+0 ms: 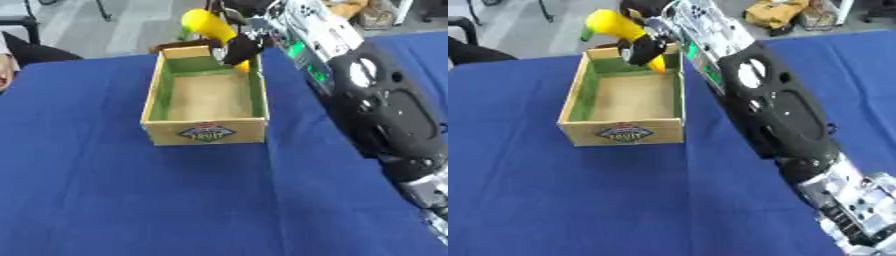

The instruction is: Pick up objects on the table and place them in the box.

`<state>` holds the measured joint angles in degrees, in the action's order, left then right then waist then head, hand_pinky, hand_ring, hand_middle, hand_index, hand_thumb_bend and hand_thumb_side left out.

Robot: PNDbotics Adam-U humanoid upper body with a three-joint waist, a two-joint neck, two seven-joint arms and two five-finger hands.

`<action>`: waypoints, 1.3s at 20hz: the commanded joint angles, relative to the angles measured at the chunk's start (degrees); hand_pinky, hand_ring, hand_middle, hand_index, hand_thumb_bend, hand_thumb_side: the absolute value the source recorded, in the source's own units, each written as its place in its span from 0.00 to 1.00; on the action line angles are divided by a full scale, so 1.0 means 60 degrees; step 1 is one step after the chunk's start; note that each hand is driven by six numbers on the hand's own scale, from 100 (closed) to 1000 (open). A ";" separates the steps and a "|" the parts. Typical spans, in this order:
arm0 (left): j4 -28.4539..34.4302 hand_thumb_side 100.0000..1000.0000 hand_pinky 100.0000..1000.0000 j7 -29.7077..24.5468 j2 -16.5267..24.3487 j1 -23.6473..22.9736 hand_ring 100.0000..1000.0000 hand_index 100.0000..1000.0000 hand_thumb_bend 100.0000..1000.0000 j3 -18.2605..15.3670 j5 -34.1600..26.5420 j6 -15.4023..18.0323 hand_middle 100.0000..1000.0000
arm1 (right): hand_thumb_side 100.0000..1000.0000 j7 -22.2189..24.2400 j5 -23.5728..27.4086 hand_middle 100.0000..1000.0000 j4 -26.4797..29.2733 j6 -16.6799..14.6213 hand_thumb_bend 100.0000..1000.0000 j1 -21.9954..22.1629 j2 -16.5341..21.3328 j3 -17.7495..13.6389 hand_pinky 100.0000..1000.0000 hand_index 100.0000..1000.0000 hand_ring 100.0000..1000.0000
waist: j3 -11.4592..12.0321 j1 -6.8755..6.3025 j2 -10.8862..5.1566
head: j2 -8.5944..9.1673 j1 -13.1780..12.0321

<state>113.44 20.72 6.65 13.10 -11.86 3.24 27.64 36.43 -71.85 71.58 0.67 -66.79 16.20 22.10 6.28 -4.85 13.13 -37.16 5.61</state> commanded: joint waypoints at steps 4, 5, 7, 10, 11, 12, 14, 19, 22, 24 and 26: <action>0.0192 0.81 0.27 -0.0058 0.0112 0.0079 0.65 0.73 0.00 0.0017 -0.0041 0.0003 0.68 | 0.55 -0.0073 -0.0007 0.58 -0.0673 0.0214 0.00 -0.0082 -0.0170 0.0124 0.57 0.62 0.77 | 0.0030 -0.0042 -0.0107 | 0.0138 0.0036; 0.0192 0.81 0.27 -0.0063 0.0101 0.0077 0.65 0.73 0.00 0.0018 -0.0042 0.0002 0.68 | 0.55 -0.0087 0.0006 0.58 -0.0800 0.0239 0.00 -0.0070 -0.0210 0.0146 0.57 0.62 0.77 | 0.0032 -0.0049 -0.0098 | 0.0139 0.0039; 0.0192 0.81 0.27 -0.0070 0.0088 0.0074 0.65 0.73 0.00 0.0021 -0.0044 0.0003 0.68 | 0.54 -0.0142 0.0046 0.58 -0.1020 0.0269 0.00 -0.0043 -0.0282 0.0184 0.57 0.62 0.77 | 0.0040 -0.0062 -0.0084 | 0.0133 0.0044; 0.0192 0.81 0.27 -0.0079 0.0071 0.0072 0.65 0.73 0.00 0.0024 -0.0047 0.0002 0.68 | 0.53 -0.0284 0.0092 0.58 -0.1284 0.0324 0.00 -0.0022 -0.0389 0.0191 0.57 0.62 0.77 | 0.0044 -0.0074 -0.0066 | 0.0131 0.0053; 0.0192 0.81 0.27 -0.0083 0.0066 0.0071 0.65 0.73 0.00 0.0025 -0.0047 0.0000 0.68 | 0.49 -0.0329 0.0102 0.58 -0.1372 0.0338 0.00 -0.0023 -0.0424 0.0192 0.57 0.62 0.77 | 0.0043 -0.0075 -0.0063 | 0.0131 0.0057; 0.0192 0.81 0.27 -0.0086 0.0061 0.0072 0.65 0.73 0.00 0.0025 -0.0048 -0.0002 0.68 | 0.53 -0.0366 0.0113 0.58 -0.1478 0.0354 0.00 -0.0022 -0.0463 0.0193 0.57 0.62 0.78 | 0.0044 -0.0075 -0.0059 | 0.0133 0.0063; 0.0192 0.81 0.27 -0.0092 0.0054 0.0074 0.65 0.73 0.00 0.0028 -0.0050 -0.0004 0.68 | 0.51 -0.0450 0.0134 0.59 -0.1755 0.0407 0.00 -0.0016 -0.0564 0.0190 0.57 0.63 0.78 | 0.0048 -0.0078 -0.0054 | 0.0140 0.0071; 0.0192 0.81 0.26 -0.0115 0.0033 0.0069 0.65 0.73 0.00 0.0042 -0.0062 -0.0006 0.68 | 0.49 -0.0742 0.0134 0.61 -0.2652 0.0523 0.00 0.0029 -0.0897 0.0136 0.59 0.65 0.80 | 0.0087 -0.0100 -0.0046 | 0.0168 0.0109; 0.0192 0.81 0.26 -0.0123 0.0024 0.0066 0.65 0.73 0.00 0.0044 -0.0069 -0.0004 0.68 | 0.47 -0.0940 0.0141 0.68 -0.3045 0.0494 0.00 0.0050 -0.1009 0.0076 0.65 0.73 0.85 | 0.0097 -0.0112 -0.0038 | 0.0168 0.0112; 0.0192 0.81 0.26 -0.0129 0.0015 0.0068 0.65 0.73 0.00 0.0042 -0.0070 -0.0007 0.69 | 0.45 -0.1037 0.0177 0.72 -0.3168 0.0480 0.00 0.0054 -0.1039 0.0034 0.69 0.78 0.88 | 0.0097 -0.0112 -0.0031 | 0.0162 0.0105; 0.0192 0.81 0.26 -0.0135 0.0013 0.0074 0.65 0.73 0.00 0.0039 -0.0068 -0.0014 0.69 | 0.44 -0.1034 0.0160 0.74 -0.3224 0.0453 0.00 0.0043 -0.1046 0.0017 0.71 0.79 0.89 | 0.0093 -0.0106 -0.0026 | 0.0157 0.0095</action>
<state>113.44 20.11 6.10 13.10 -11.54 3.01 27.53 30.59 -71.33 52.15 3.43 -65.44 9.85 22.88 6.72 -5.55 13.79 -36.68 6.18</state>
